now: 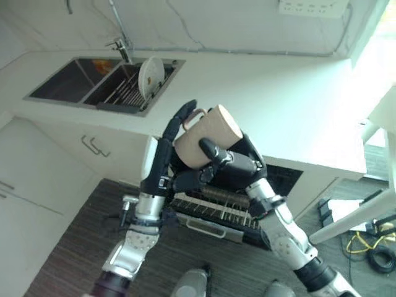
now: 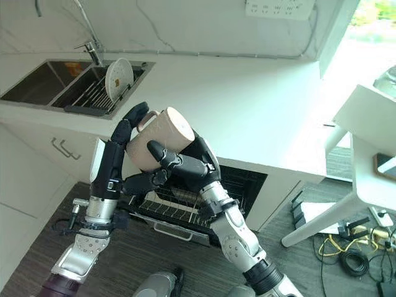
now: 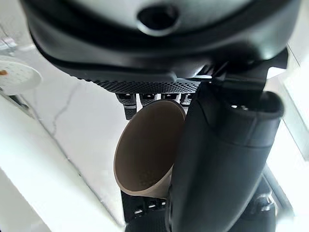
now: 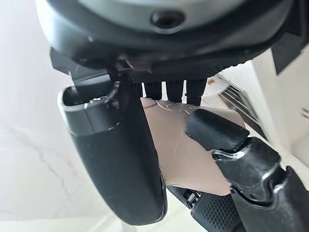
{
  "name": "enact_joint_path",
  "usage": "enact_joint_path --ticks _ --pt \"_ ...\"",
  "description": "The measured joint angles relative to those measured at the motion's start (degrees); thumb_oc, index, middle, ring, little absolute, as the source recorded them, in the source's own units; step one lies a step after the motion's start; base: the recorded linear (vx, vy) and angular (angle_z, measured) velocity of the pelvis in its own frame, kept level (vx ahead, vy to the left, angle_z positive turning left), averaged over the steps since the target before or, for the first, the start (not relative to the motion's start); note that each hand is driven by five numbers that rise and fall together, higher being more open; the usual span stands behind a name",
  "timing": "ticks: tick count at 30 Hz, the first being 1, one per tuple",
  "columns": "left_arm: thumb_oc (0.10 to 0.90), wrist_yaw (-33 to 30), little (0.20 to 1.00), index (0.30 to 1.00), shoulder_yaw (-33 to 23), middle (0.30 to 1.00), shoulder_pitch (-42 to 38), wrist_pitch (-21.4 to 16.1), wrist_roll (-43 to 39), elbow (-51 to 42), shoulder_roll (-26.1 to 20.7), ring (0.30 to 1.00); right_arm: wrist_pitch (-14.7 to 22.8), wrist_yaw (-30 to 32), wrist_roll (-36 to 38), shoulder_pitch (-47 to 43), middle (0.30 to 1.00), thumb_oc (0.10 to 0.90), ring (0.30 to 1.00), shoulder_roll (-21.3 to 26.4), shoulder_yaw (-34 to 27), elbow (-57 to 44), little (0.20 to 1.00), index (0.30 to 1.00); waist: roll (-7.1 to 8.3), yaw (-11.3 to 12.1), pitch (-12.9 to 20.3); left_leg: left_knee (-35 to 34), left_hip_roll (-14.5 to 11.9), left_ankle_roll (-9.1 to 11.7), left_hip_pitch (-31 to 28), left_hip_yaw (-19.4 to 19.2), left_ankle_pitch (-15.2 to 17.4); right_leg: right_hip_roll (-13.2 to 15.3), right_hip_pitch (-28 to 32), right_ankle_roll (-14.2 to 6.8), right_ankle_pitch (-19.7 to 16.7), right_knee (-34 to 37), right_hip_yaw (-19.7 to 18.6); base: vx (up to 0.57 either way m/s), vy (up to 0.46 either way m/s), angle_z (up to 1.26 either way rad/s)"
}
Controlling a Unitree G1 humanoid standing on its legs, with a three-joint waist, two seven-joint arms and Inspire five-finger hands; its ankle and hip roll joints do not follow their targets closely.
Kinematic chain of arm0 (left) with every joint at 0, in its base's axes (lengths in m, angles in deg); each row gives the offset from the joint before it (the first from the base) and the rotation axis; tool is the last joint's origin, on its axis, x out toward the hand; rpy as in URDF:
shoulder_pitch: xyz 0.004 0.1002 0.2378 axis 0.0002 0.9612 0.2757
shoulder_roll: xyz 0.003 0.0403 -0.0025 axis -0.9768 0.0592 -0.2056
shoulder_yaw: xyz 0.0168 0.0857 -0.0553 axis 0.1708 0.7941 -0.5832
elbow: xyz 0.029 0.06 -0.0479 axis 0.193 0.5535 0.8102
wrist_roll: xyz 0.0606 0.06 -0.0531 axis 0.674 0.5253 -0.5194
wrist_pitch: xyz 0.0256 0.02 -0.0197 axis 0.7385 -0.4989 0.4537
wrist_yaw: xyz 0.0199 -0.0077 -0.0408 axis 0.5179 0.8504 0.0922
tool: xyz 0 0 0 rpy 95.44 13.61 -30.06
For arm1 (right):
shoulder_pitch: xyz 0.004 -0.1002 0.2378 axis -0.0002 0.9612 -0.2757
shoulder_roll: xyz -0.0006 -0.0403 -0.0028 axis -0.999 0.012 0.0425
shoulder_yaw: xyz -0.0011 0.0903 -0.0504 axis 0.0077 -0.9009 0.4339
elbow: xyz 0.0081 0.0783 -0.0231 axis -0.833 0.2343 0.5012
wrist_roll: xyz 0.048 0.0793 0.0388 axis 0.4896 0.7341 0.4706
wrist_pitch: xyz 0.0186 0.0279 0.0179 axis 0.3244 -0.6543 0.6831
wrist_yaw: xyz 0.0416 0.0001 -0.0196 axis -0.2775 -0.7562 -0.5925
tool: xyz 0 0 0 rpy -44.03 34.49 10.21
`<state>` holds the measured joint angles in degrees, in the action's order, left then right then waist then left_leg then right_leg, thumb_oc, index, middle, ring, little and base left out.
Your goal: Place the dishes in the dishwasher.
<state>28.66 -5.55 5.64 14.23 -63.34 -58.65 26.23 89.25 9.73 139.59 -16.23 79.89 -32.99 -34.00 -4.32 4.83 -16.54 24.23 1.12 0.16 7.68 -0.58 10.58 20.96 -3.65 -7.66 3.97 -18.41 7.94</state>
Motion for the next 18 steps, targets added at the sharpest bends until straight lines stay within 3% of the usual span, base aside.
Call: enact_joint_path --ticks 2,4,5,6,7,9,12,18 --pt "0.800 -0.83 0.900 0.900 -0.09 0.900 0.91 0.25 2.66 -0.62 -1.43 0.900 -0.01 -1.06 -0.11 1.43 0.300 0.400 0.300 -0.20 -0.38 -0.04 0.300 0.300 1.34 0.08 0.01 0.65 1.12 -1.76 -0.09 -2.32 0.78 1.26 -1.56 1.18 -2.43 -0.32 -1.45 -0.03 0.136 -0.38" --pt "0.800 -1.66 0.900 0.900 -0.26 0.900 2.72 0.24 5.01 -1.80 -3.25 0.900 -0.05 -2.66 -0.08 3.18 0.300 0.400 0.300 -0.38 -0.55 -0.03 0.300 0.300 2.02 0.34 0.12 0.06 0.63 -2.67 -0.15 -3.68 0.61 0.73 -1.63 1.05 -7.76 2.02 0.64 -0.08 0.078 -0.38" --pt "0.800 -1.74 0.900 0.900 -1.44 0.900 3.96 0.06 6.41 -2.92 -3.69 0.900 -0.15 -3.71 -0.06 3.40 0.300 0.400 0.300 -0.38 -0.53 -0.03 0.300 0.300 2.01 0.68 0.08 -0.37 -0.72 -3.06 0.20 -4.65 0.32 -0.71 -1.55 0.10 -7.14 2.55 1.15 -0.07 -0.005 -0.33" --pt "0.800 -1.75 0.900 0.900 -2.21 0.900 4.47 0.13 7.60 -3.65 -3.49 0.900 -0.14 -4.53 -0.04 3.40 0.300 0.400 0.300 -0.52 -0.55 -0.03 0.300 0.300 1.80 1.23 0.05 -0.66 -2.02 -2.86 0.37 -4.73 0.00 -2.98 -1.46 -1.00 -3.54 1.26 1.77 -0.07 -0.031 -0.43" --pt "0.800 -1.75 0.900 0.900 -2.70 0.900 5.09 0.28 7.73 -4.63 -3.59 0.900 -0.14 -5.09 -0.07 3.34 0.300 0.400 0.300 -0.82 -0.55 -0.04 0.300 0.300 2.16 2.10 0.20 -1.31 -2.53 -2.74 0.22 -5.23 -0.37 -4.06 -0.65 -0.78 -1.78 1.03 3.89 -0.06 -0.045 -0.44" --pt "0.800 -1.72 0.900 0.900 -3.57 0.900 5.39 0.45 7.37 -6.03 -3.94 0.900 0.03 -5.94 -0.35 2.36 0.300 0.400 0.300 -1.33 -0.70 0.09 0.300 0.300 2.58 3.20 0.21 -1.76 -2.04 -2.75 0.36 -6.41 -0.64 -4.09 1.07 -0.28 -1.78 3.72 5.43 -0.05 -0.072 -0.39" --pt "0.800 1.49 0.900 0.900 -4.21 0.900 5.43 0.91 4.94 -6.85 -3.55 0.900 0.22 -6.35 -1.33 2.10 0.300 0.400 0.300 -0.95 -1.22 0.15 0.300 0.300 2.56 2.96 0.21 -2.07 -2.40 -2.04 0.27 -6.85 -1.13 -4.45 2.21 -2.24 -0.98 5.57 5.63 -0.03 -0.056 -0.09" --pt "0.800 11.37 0.900 0.900 -5.42 0.900 6.07 1.55 -3.66 -8.27 -3.32 0.900 0.08 -7.32 -1.30 2.53 0.300 0.400 0.300 0.93 -1.98 0.14 0.300 0.300 2.33 2.29 0.27 -5.28 -4.42 0.18 0.16 -6.53 -3.72 -6.31 -0.20 0.24 0.23 3.19 5.60 -0.03 -0.020 -0.03"
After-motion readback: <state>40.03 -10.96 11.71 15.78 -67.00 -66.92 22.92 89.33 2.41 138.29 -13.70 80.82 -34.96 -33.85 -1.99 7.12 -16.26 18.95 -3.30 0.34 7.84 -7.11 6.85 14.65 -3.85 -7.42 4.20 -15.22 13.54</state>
